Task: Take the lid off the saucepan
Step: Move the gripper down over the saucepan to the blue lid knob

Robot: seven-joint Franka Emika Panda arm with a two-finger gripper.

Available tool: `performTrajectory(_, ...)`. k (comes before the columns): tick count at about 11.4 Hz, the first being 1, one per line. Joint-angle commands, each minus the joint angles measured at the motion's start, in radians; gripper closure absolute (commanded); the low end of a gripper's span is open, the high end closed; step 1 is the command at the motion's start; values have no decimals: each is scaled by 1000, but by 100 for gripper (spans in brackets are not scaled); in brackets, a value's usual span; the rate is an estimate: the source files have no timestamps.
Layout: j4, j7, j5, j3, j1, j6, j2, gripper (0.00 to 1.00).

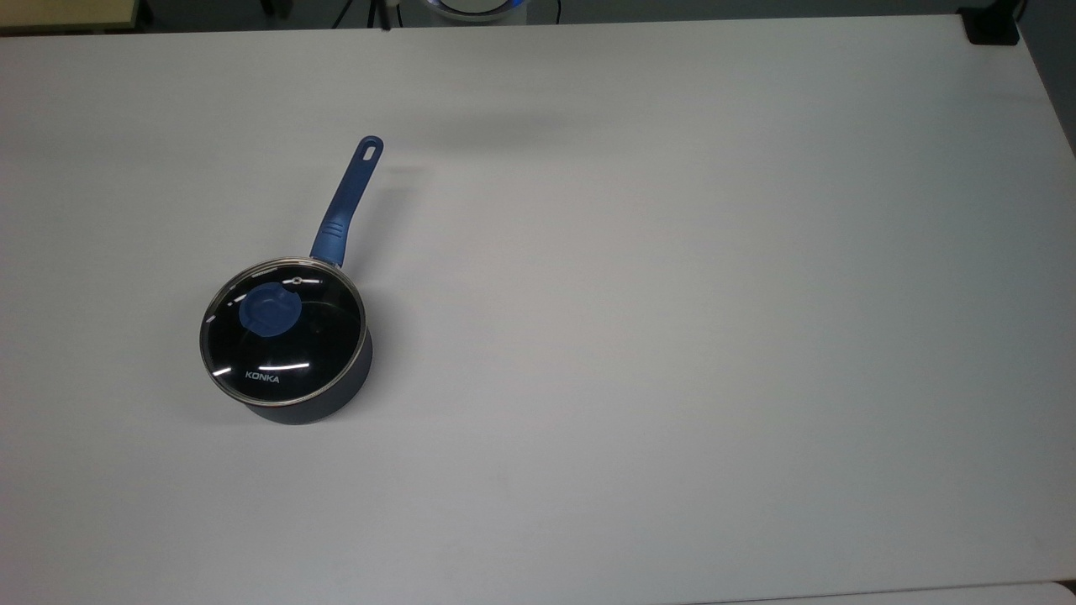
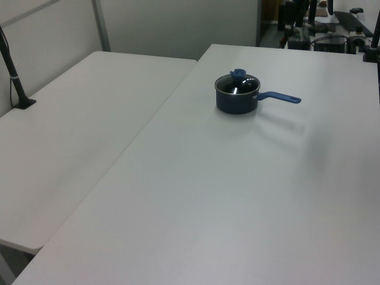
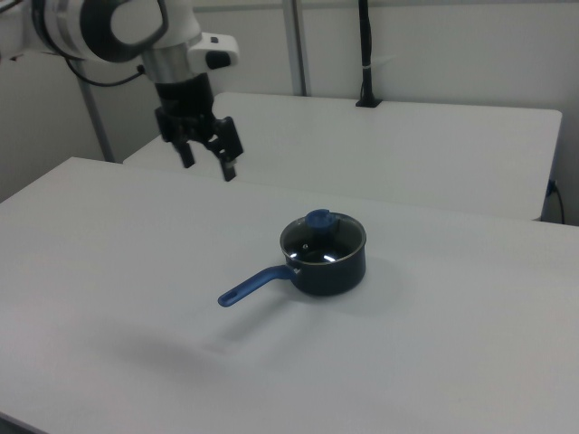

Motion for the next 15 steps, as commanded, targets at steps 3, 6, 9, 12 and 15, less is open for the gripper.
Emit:
performTrajectory(3, 9, 153, 1, -3, -62, 420, 210, 0)
performTrajectory(6, 11, 286, -17, -3, -63, 599, 342, 0)
performTrajectory(9, 11, 404, -64, -3, -62, 691, 417, 0)
performTrajectory(12, 12, 412, -115, -3, -63, 693, 446, 0)
performTrajectory(15, 21, 453, -120, -3, -65, 722, 470, 0)
